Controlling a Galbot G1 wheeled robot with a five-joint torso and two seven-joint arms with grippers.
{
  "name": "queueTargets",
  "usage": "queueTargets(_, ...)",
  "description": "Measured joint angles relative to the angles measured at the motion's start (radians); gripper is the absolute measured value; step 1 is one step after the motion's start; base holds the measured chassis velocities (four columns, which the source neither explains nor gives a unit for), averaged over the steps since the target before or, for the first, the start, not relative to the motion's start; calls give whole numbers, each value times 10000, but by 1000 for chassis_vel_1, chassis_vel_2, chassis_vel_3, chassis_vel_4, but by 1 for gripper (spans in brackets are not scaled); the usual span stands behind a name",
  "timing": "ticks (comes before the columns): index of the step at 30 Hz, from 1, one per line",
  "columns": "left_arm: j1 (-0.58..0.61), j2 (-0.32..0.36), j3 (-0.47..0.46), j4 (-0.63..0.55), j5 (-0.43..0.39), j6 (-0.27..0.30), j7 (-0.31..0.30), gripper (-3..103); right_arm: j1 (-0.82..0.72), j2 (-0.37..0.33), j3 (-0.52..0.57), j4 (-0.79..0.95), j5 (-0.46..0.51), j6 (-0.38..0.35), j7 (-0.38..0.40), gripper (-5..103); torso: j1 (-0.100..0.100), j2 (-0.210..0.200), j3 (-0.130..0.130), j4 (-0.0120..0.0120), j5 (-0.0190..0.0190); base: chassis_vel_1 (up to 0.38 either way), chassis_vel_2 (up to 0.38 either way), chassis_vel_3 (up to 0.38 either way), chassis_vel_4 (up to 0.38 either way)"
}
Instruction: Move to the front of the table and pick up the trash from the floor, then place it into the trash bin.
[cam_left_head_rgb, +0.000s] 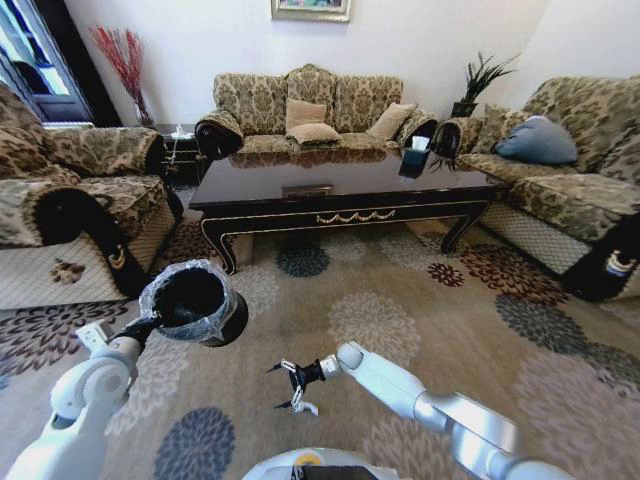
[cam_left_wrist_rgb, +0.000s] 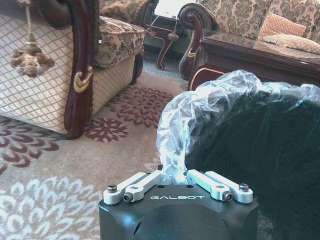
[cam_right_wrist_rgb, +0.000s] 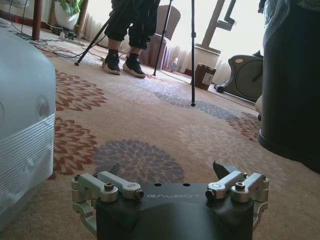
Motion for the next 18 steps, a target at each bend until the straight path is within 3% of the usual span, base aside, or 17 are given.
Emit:
queueTargets(9,-71,-10,51,95,9,0,16,2,-80,53,-63,-337,-205,159,777,100,4,-3,9,-7,2,-27,11,20,-22)
queueTargets(13,-23,-51,32,12,4,-1,19,2,-184,135,-7,-589,-1633,-128,2018,100,2,-3,4,-3,2,0,0,0,0)
queueTargets(18,12,-122,-8,-32,-3,-51,55,2,-321,62,-91,-949,-2159,-673,2527,100,3,-3,6,-4,1,0,0,0,0)
